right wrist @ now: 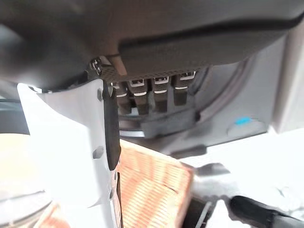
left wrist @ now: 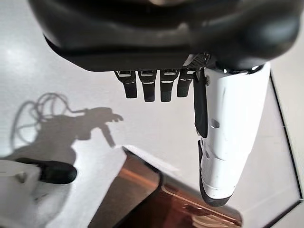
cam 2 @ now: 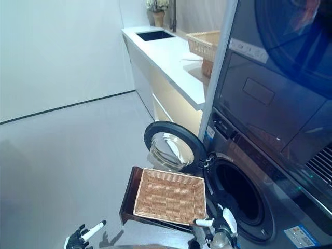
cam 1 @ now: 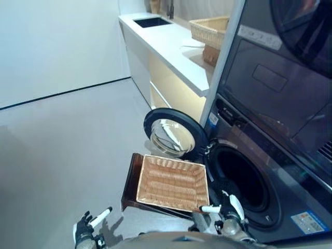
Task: Pick up the clothes and place them into the washing machine
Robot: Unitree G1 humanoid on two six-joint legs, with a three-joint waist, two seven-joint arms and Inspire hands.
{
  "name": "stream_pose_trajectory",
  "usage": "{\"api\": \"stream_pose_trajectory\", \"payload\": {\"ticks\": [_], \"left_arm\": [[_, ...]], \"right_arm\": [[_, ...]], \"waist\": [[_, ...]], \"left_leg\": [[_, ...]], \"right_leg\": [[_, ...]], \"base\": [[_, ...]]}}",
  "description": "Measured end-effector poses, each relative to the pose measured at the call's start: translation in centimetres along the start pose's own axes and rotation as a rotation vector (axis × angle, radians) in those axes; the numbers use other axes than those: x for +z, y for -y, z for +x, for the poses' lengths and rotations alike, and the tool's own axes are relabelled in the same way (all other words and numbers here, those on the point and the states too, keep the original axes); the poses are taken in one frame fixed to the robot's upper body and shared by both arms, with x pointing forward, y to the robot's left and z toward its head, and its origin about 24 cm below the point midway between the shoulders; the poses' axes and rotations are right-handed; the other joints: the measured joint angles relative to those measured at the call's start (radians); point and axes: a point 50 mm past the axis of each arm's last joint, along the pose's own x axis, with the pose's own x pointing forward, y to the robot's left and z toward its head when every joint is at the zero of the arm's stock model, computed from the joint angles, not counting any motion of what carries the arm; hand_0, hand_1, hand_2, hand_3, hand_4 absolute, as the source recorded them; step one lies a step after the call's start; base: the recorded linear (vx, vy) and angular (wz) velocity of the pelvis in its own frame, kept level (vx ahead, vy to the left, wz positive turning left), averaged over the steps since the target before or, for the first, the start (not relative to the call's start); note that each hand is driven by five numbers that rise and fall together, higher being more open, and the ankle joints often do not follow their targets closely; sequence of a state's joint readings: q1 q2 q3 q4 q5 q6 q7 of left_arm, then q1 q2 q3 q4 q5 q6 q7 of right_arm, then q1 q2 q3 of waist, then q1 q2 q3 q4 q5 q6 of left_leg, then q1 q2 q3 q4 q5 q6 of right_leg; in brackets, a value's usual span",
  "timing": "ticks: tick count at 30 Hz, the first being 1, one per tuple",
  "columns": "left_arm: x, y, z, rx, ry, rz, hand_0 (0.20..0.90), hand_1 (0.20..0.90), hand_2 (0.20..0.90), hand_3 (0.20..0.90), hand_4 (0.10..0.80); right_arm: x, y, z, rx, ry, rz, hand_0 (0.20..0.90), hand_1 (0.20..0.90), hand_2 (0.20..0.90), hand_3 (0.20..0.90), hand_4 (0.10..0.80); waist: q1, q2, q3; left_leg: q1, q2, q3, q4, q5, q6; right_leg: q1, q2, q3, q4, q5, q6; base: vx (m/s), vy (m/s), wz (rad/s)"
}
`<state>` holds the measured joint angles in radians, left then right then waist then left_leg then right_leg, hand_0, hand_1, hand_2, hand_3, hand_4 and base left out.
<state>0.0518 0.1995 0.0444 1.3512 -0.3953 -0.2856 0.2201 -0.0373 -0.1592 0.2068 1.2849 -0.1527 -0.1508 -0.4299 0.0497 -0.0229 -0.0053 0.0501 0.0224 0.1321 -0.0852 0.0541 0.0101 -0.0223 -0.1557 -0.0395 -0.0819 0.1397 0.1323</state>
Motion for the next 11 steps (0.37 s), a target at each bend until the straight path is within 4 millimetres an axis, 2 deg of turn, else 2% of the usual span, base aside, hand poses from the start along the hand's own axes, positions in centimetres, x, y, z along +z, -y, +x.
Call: {"api": "stream_pose_trajectory", "payload": {"ticks": [7, 11], "left_arm": [[-1.7, -0.1, -0.4, -0.012, -0.066, 0.034, 0.9, 0.9, 0.9, 0.9, 0.8], [-2.0, 0.3, -0.5, -0.034, -0.079, 0.044, 0.9, 0.9, 0.9, 0.9, 0.8]], "right_arm": [[-2.6, -1.4, -1.2, 0.095, -0.07, -0.08, 0.9, 0.9, 0.9, 0.9, 0.8], [-2.7, -1.6, -1.3, 0.118, -0.068, -0.094, 0.9, 0.9, 0.9, 0.9, 0.8]], "waist": [[-0.008, -0.01, -0.024], [-0.009, -0.014, -0.03]], "left_leg": [[0.015, 0.002, -0.003, -0.001, -0.003, 0.003], [0.015, 0.004, -0.004, -0.001, -0.003, 0.003]], "right_leg": [[0.016, -0.003, -0.002, -0.003, 0.001, -0.002], [0.016, -0.003, -0.002, -0.003, 0.0, -0.002]], "base": [[0.007, -0.022, 0.01], [0.0, 0.0, 0.0]]}}
